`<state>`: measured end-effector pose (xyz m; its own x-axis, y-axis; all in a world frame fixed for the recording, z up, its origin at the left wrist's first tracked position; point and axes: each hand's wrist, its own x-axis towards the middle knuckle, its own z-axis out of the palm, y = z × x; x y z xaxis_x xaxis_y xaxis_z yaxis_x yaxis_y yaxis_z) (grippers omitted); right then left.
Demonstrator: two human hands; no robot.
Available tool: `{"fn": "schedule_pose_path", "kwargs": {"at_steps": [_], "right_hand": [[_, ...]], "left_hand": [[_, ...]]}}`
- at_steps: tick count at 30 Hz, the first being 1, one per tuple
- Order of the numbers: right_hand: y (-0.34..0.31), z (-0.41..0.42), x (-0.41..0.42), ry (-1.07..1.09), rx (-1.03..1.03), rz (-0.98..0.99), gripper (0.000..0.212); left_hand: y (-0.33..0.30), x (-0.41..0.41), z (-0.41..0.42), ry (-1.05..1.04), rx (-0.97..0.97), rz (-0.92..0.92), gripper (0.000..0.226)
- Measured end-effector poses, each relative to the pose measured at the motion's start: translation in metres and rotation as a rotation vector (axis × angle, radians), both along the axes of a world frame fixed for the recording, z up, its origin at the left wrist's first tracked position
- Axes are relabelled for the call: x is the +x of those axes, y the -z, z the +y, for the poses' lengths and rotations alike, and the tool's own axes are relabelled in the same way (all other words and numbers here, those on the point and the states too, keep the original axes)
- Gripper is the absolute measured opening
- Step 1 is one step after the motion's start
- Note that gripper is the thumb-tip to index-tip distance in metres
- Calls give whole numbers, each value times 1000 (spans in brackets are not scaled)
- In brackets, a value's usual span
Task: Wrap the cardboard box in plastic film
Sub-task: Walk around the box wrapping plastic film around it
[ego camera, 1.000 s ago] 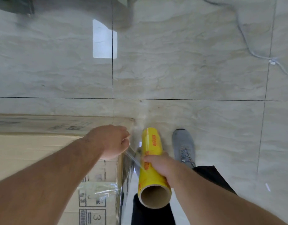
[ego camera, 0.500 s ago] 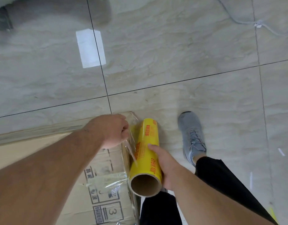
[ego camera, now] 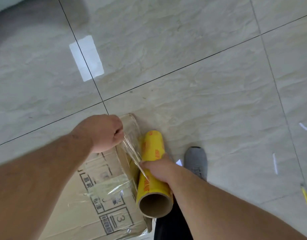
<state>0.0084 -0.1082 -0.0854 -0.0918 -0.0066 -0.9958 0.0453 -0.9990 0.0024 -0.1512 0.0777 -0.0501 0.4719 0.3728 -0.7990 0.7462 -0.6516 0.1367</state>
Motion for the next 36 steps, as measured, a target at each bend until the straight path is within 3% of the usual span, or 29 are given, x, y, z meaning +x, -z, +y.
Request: {"fn": "schedule_pose_path", "kwargs": {"at_steps": [4, 7, 8, 10, 13, 16, 19, 23, 25, 29, 33, 36], "right_hand": [[3, -1, 3, 63, 22, 9, 113], [2, -13, 8, 232, -85, 41, 83], [-5, -15, 11, 261, -124, 56, 83], [-3, -24, 8, 321, -171, 80, 102], [8, -34, 1, 442, -214, 119, 119], [-4, -35, 8, 520, -204, 130, 101], [-11, -40, 12, 549, -169, 176, 64], [-14, -37, 11, 557, -180, 187, 63], [-11, -39, 11, 536, -163, 158, 67], [-11, -45, 8, 525, -155, 102, 77], [-11, -58, 1, 330, -122, 23, 77], [-14, -55, 0, 271, -39, -20, 69]], "left_hand": [[3, -2, 1, -18, 12, -7, 57], [4, -3, 0, -19, 17, -13, 54], [4, -3, -1, -15, 21, -12, 50], [4, -3, -1, -7, 28, -6, 47], [3, -1, -1, 5, 32, 5, 57], [4, -1, 0, 14, 50, 1, 52], [4, -1, 2, 13, 54, 11, 51], [2, 1, 2, 36, 68, 48, 47], [-3, 7, 0, 134, 93, 77, 49], [-20, 40, -24, 543, 96, 120, 41], [-26, 57, -67, 576, -6, 233, 34], [-21, 50, -70, 672, 28, 241, 29]]}}
